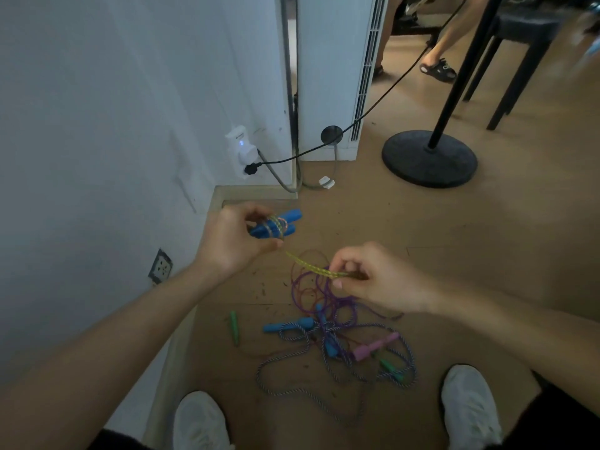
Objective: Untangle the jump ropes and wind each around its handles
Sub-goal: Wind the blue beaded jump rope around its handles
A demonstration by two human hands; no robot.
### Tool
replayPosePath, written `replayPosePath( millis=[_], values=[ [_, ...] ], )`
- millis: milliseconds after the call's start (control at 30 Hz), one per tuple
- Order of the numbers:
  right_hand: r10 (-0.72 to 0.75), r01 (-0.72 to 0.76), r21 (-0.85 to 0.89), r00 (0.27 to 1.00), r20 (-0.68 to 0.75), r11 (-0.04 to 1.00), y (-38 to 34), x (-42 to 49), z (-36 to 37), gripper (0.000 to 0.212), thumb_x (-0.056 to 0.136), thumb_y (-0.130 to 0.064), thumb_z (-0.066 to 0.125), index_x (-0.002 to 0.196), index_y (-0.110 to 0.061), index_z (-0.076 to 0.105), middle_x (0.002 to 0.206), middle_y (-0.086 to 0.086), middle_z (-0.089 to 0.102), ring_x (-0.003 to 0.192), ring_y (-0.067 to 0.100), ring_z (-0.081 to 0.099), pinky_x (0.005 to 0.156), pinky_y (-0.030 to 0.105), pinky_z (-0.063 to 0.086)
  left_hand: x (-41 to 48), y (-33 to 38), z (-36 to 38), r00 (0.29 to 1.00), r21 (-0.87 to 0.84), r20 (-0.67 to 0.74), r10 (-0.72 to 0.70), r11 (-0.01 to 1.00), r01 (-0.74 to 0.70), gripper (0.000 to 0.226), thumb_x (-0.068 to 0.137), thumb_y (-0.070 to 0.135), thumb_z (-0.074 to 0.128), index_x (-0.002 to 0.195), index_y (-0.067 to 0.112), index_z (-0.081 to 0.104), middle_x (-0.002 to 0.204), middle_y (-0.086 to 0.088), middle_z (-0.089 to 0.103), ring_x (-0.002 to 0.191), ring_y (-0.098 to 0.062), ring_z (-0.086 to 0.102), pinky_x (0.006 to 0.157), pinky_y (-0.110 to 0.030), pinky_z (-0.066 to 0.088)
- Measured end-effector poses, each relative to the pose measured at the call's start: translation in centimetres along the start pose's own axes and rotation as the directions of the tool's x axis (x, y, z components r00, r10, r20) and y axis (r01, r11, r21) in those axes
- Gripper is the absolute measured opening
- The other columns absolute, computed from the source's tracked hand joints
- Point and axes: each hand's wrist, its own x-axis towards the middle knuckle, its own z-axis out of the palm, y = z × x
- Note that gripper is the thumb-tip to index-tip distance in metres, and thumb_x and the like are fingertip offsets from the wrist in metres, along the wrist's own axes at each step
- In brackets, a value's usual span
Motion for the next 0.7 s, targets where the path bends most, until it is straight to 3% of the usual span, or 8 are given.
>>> replayPosePath(
  millis=[133,233,333,433,500,600,700],
  values=[
    [-0.135,0.13,-0.07,0.988,-0.077,0.989,-0.8,0.2,-1.9,0.008,0.091,-0.018,0.067,0.095,-0.024,0.069,0.077,-0.012,0.061,0.071,0.005,0.057,0.062,0.016,0.041,-0.8,0.3,1.2,0.974,0.108,0.196,0.118,0.984,-0.141,0.061,0.064,0.026,0.093,0.12,0.023,0.071,0.108,0.004,0.072,0.09,-0.009,0.064,0.079,-0.024,0.055],
    [-0.182,0.178,-0.041,0.974,-0.133,0.983,-0.6,0.6,-3.3,0.006,0.09,-0.017,0.069,0.095,-0.02,0.071,0.083,-0.013,0.06,0.075,0.006,0.057,0.066,0.016,0.04,-1.7,0.7,2.1,0.911,0.047,0.331,0.246,0.96,-0.276,0.056,0.063,0.022,0.094,0.114,0.025,0.073,0.1,0.007,0.07,0.088,-0.008,0.066,0.078,-0.032,0.059],
    [-0.155,0.161,0.03,0.975,-0.159,0.986,0.0,0.9,-4.4,0.012,0.088,-0.016,0.073,0.099,-0.018,0.069,0.082,-0.009,0.064,0.07,0.005,0.059,0.062,0.013,0.041,-2.7,1.9,2.6,0.837,-0.057,0.382,0.392,0.914,-0.402,0.054,0.062,0.014,0.093,0.11,0.028,0.073,0.097,0.019,0.065,0.087,-0.001,0.066,0.076,-0.021,0.056],
    [-0.123,0.137,0.073,0.978,-0.171,0.988,0.6,1.4,-5.4,0.015,0.085,-0.011,0.075,0.098,-0.011,0.067,0.082,-0.005,0.065,0.063,0.003,0.057,0.058,0.014,0.042,-3.4,2.7,2.7,0.8,-0.126,0.402,0.445,0.893,-0.433,0.056,0.063,0.006,0.092,0.11,0.027,0.072,0.1,0.021,0.065,0.09,-0.001,0.065,0.075,-0.015,0.052],
    [-0.099,0.115,0.097,0.983,-0.156,0.989,1.2,1.8,-6.0,0.013,0.084,-0.007,0.075,0.093,-0.006,0.067,0.08,-0.005,0.064,0.061,0.007,0.059,0.058,0.021,0.048,-3.7,3.1,2.7,0.805,-0.167,0.393,0.445,0.895,-0.413,0.056,0.063,0.002,0.091,0.11,0.024,0.07,0.098,0.021,0.066,0.093,0.001,0.065,0.076,-0.012,0.05],
    [-0.072,0.093,0.137,0.986,-0.152,0.986,2.1,2.3,-6.5,0.015,0.082,-0.007,0.077,0.091,-0.003,0.067,0.079,0.002,0.065,0.062,0.015,0.062,0.059,0.026,0.051,-4.1,3.8,2.2,0.814,-0.259,0.423,0.399,0.914,-0.313,0.058,0.066,0.005,0.091,0.112,0.025,0.061,0.1,0.014,0.067,0.096,-0.009,0.066,0.08,-0.027,0.057],
    [-0.073,0.09,0.11,0.986,-0.152,0.99,2.8,2.5,-6.7,0.018,0.08,-0.013,0.08,0.09,-0.004,0.068,0.08,0.004,0.067,0.065,0.008,0.059,0.06,0.019,0.048,-4.1,3.8,1.7,0.761,-0.291,0.462,0.456,0.888,-0.356,0.063,0.069,0.006,0.088,0.124,0.022,0.06,0.107,0.011,0.064,0.102,-0.016,0.064,0.083,-0.035,0.057]
  ],
)
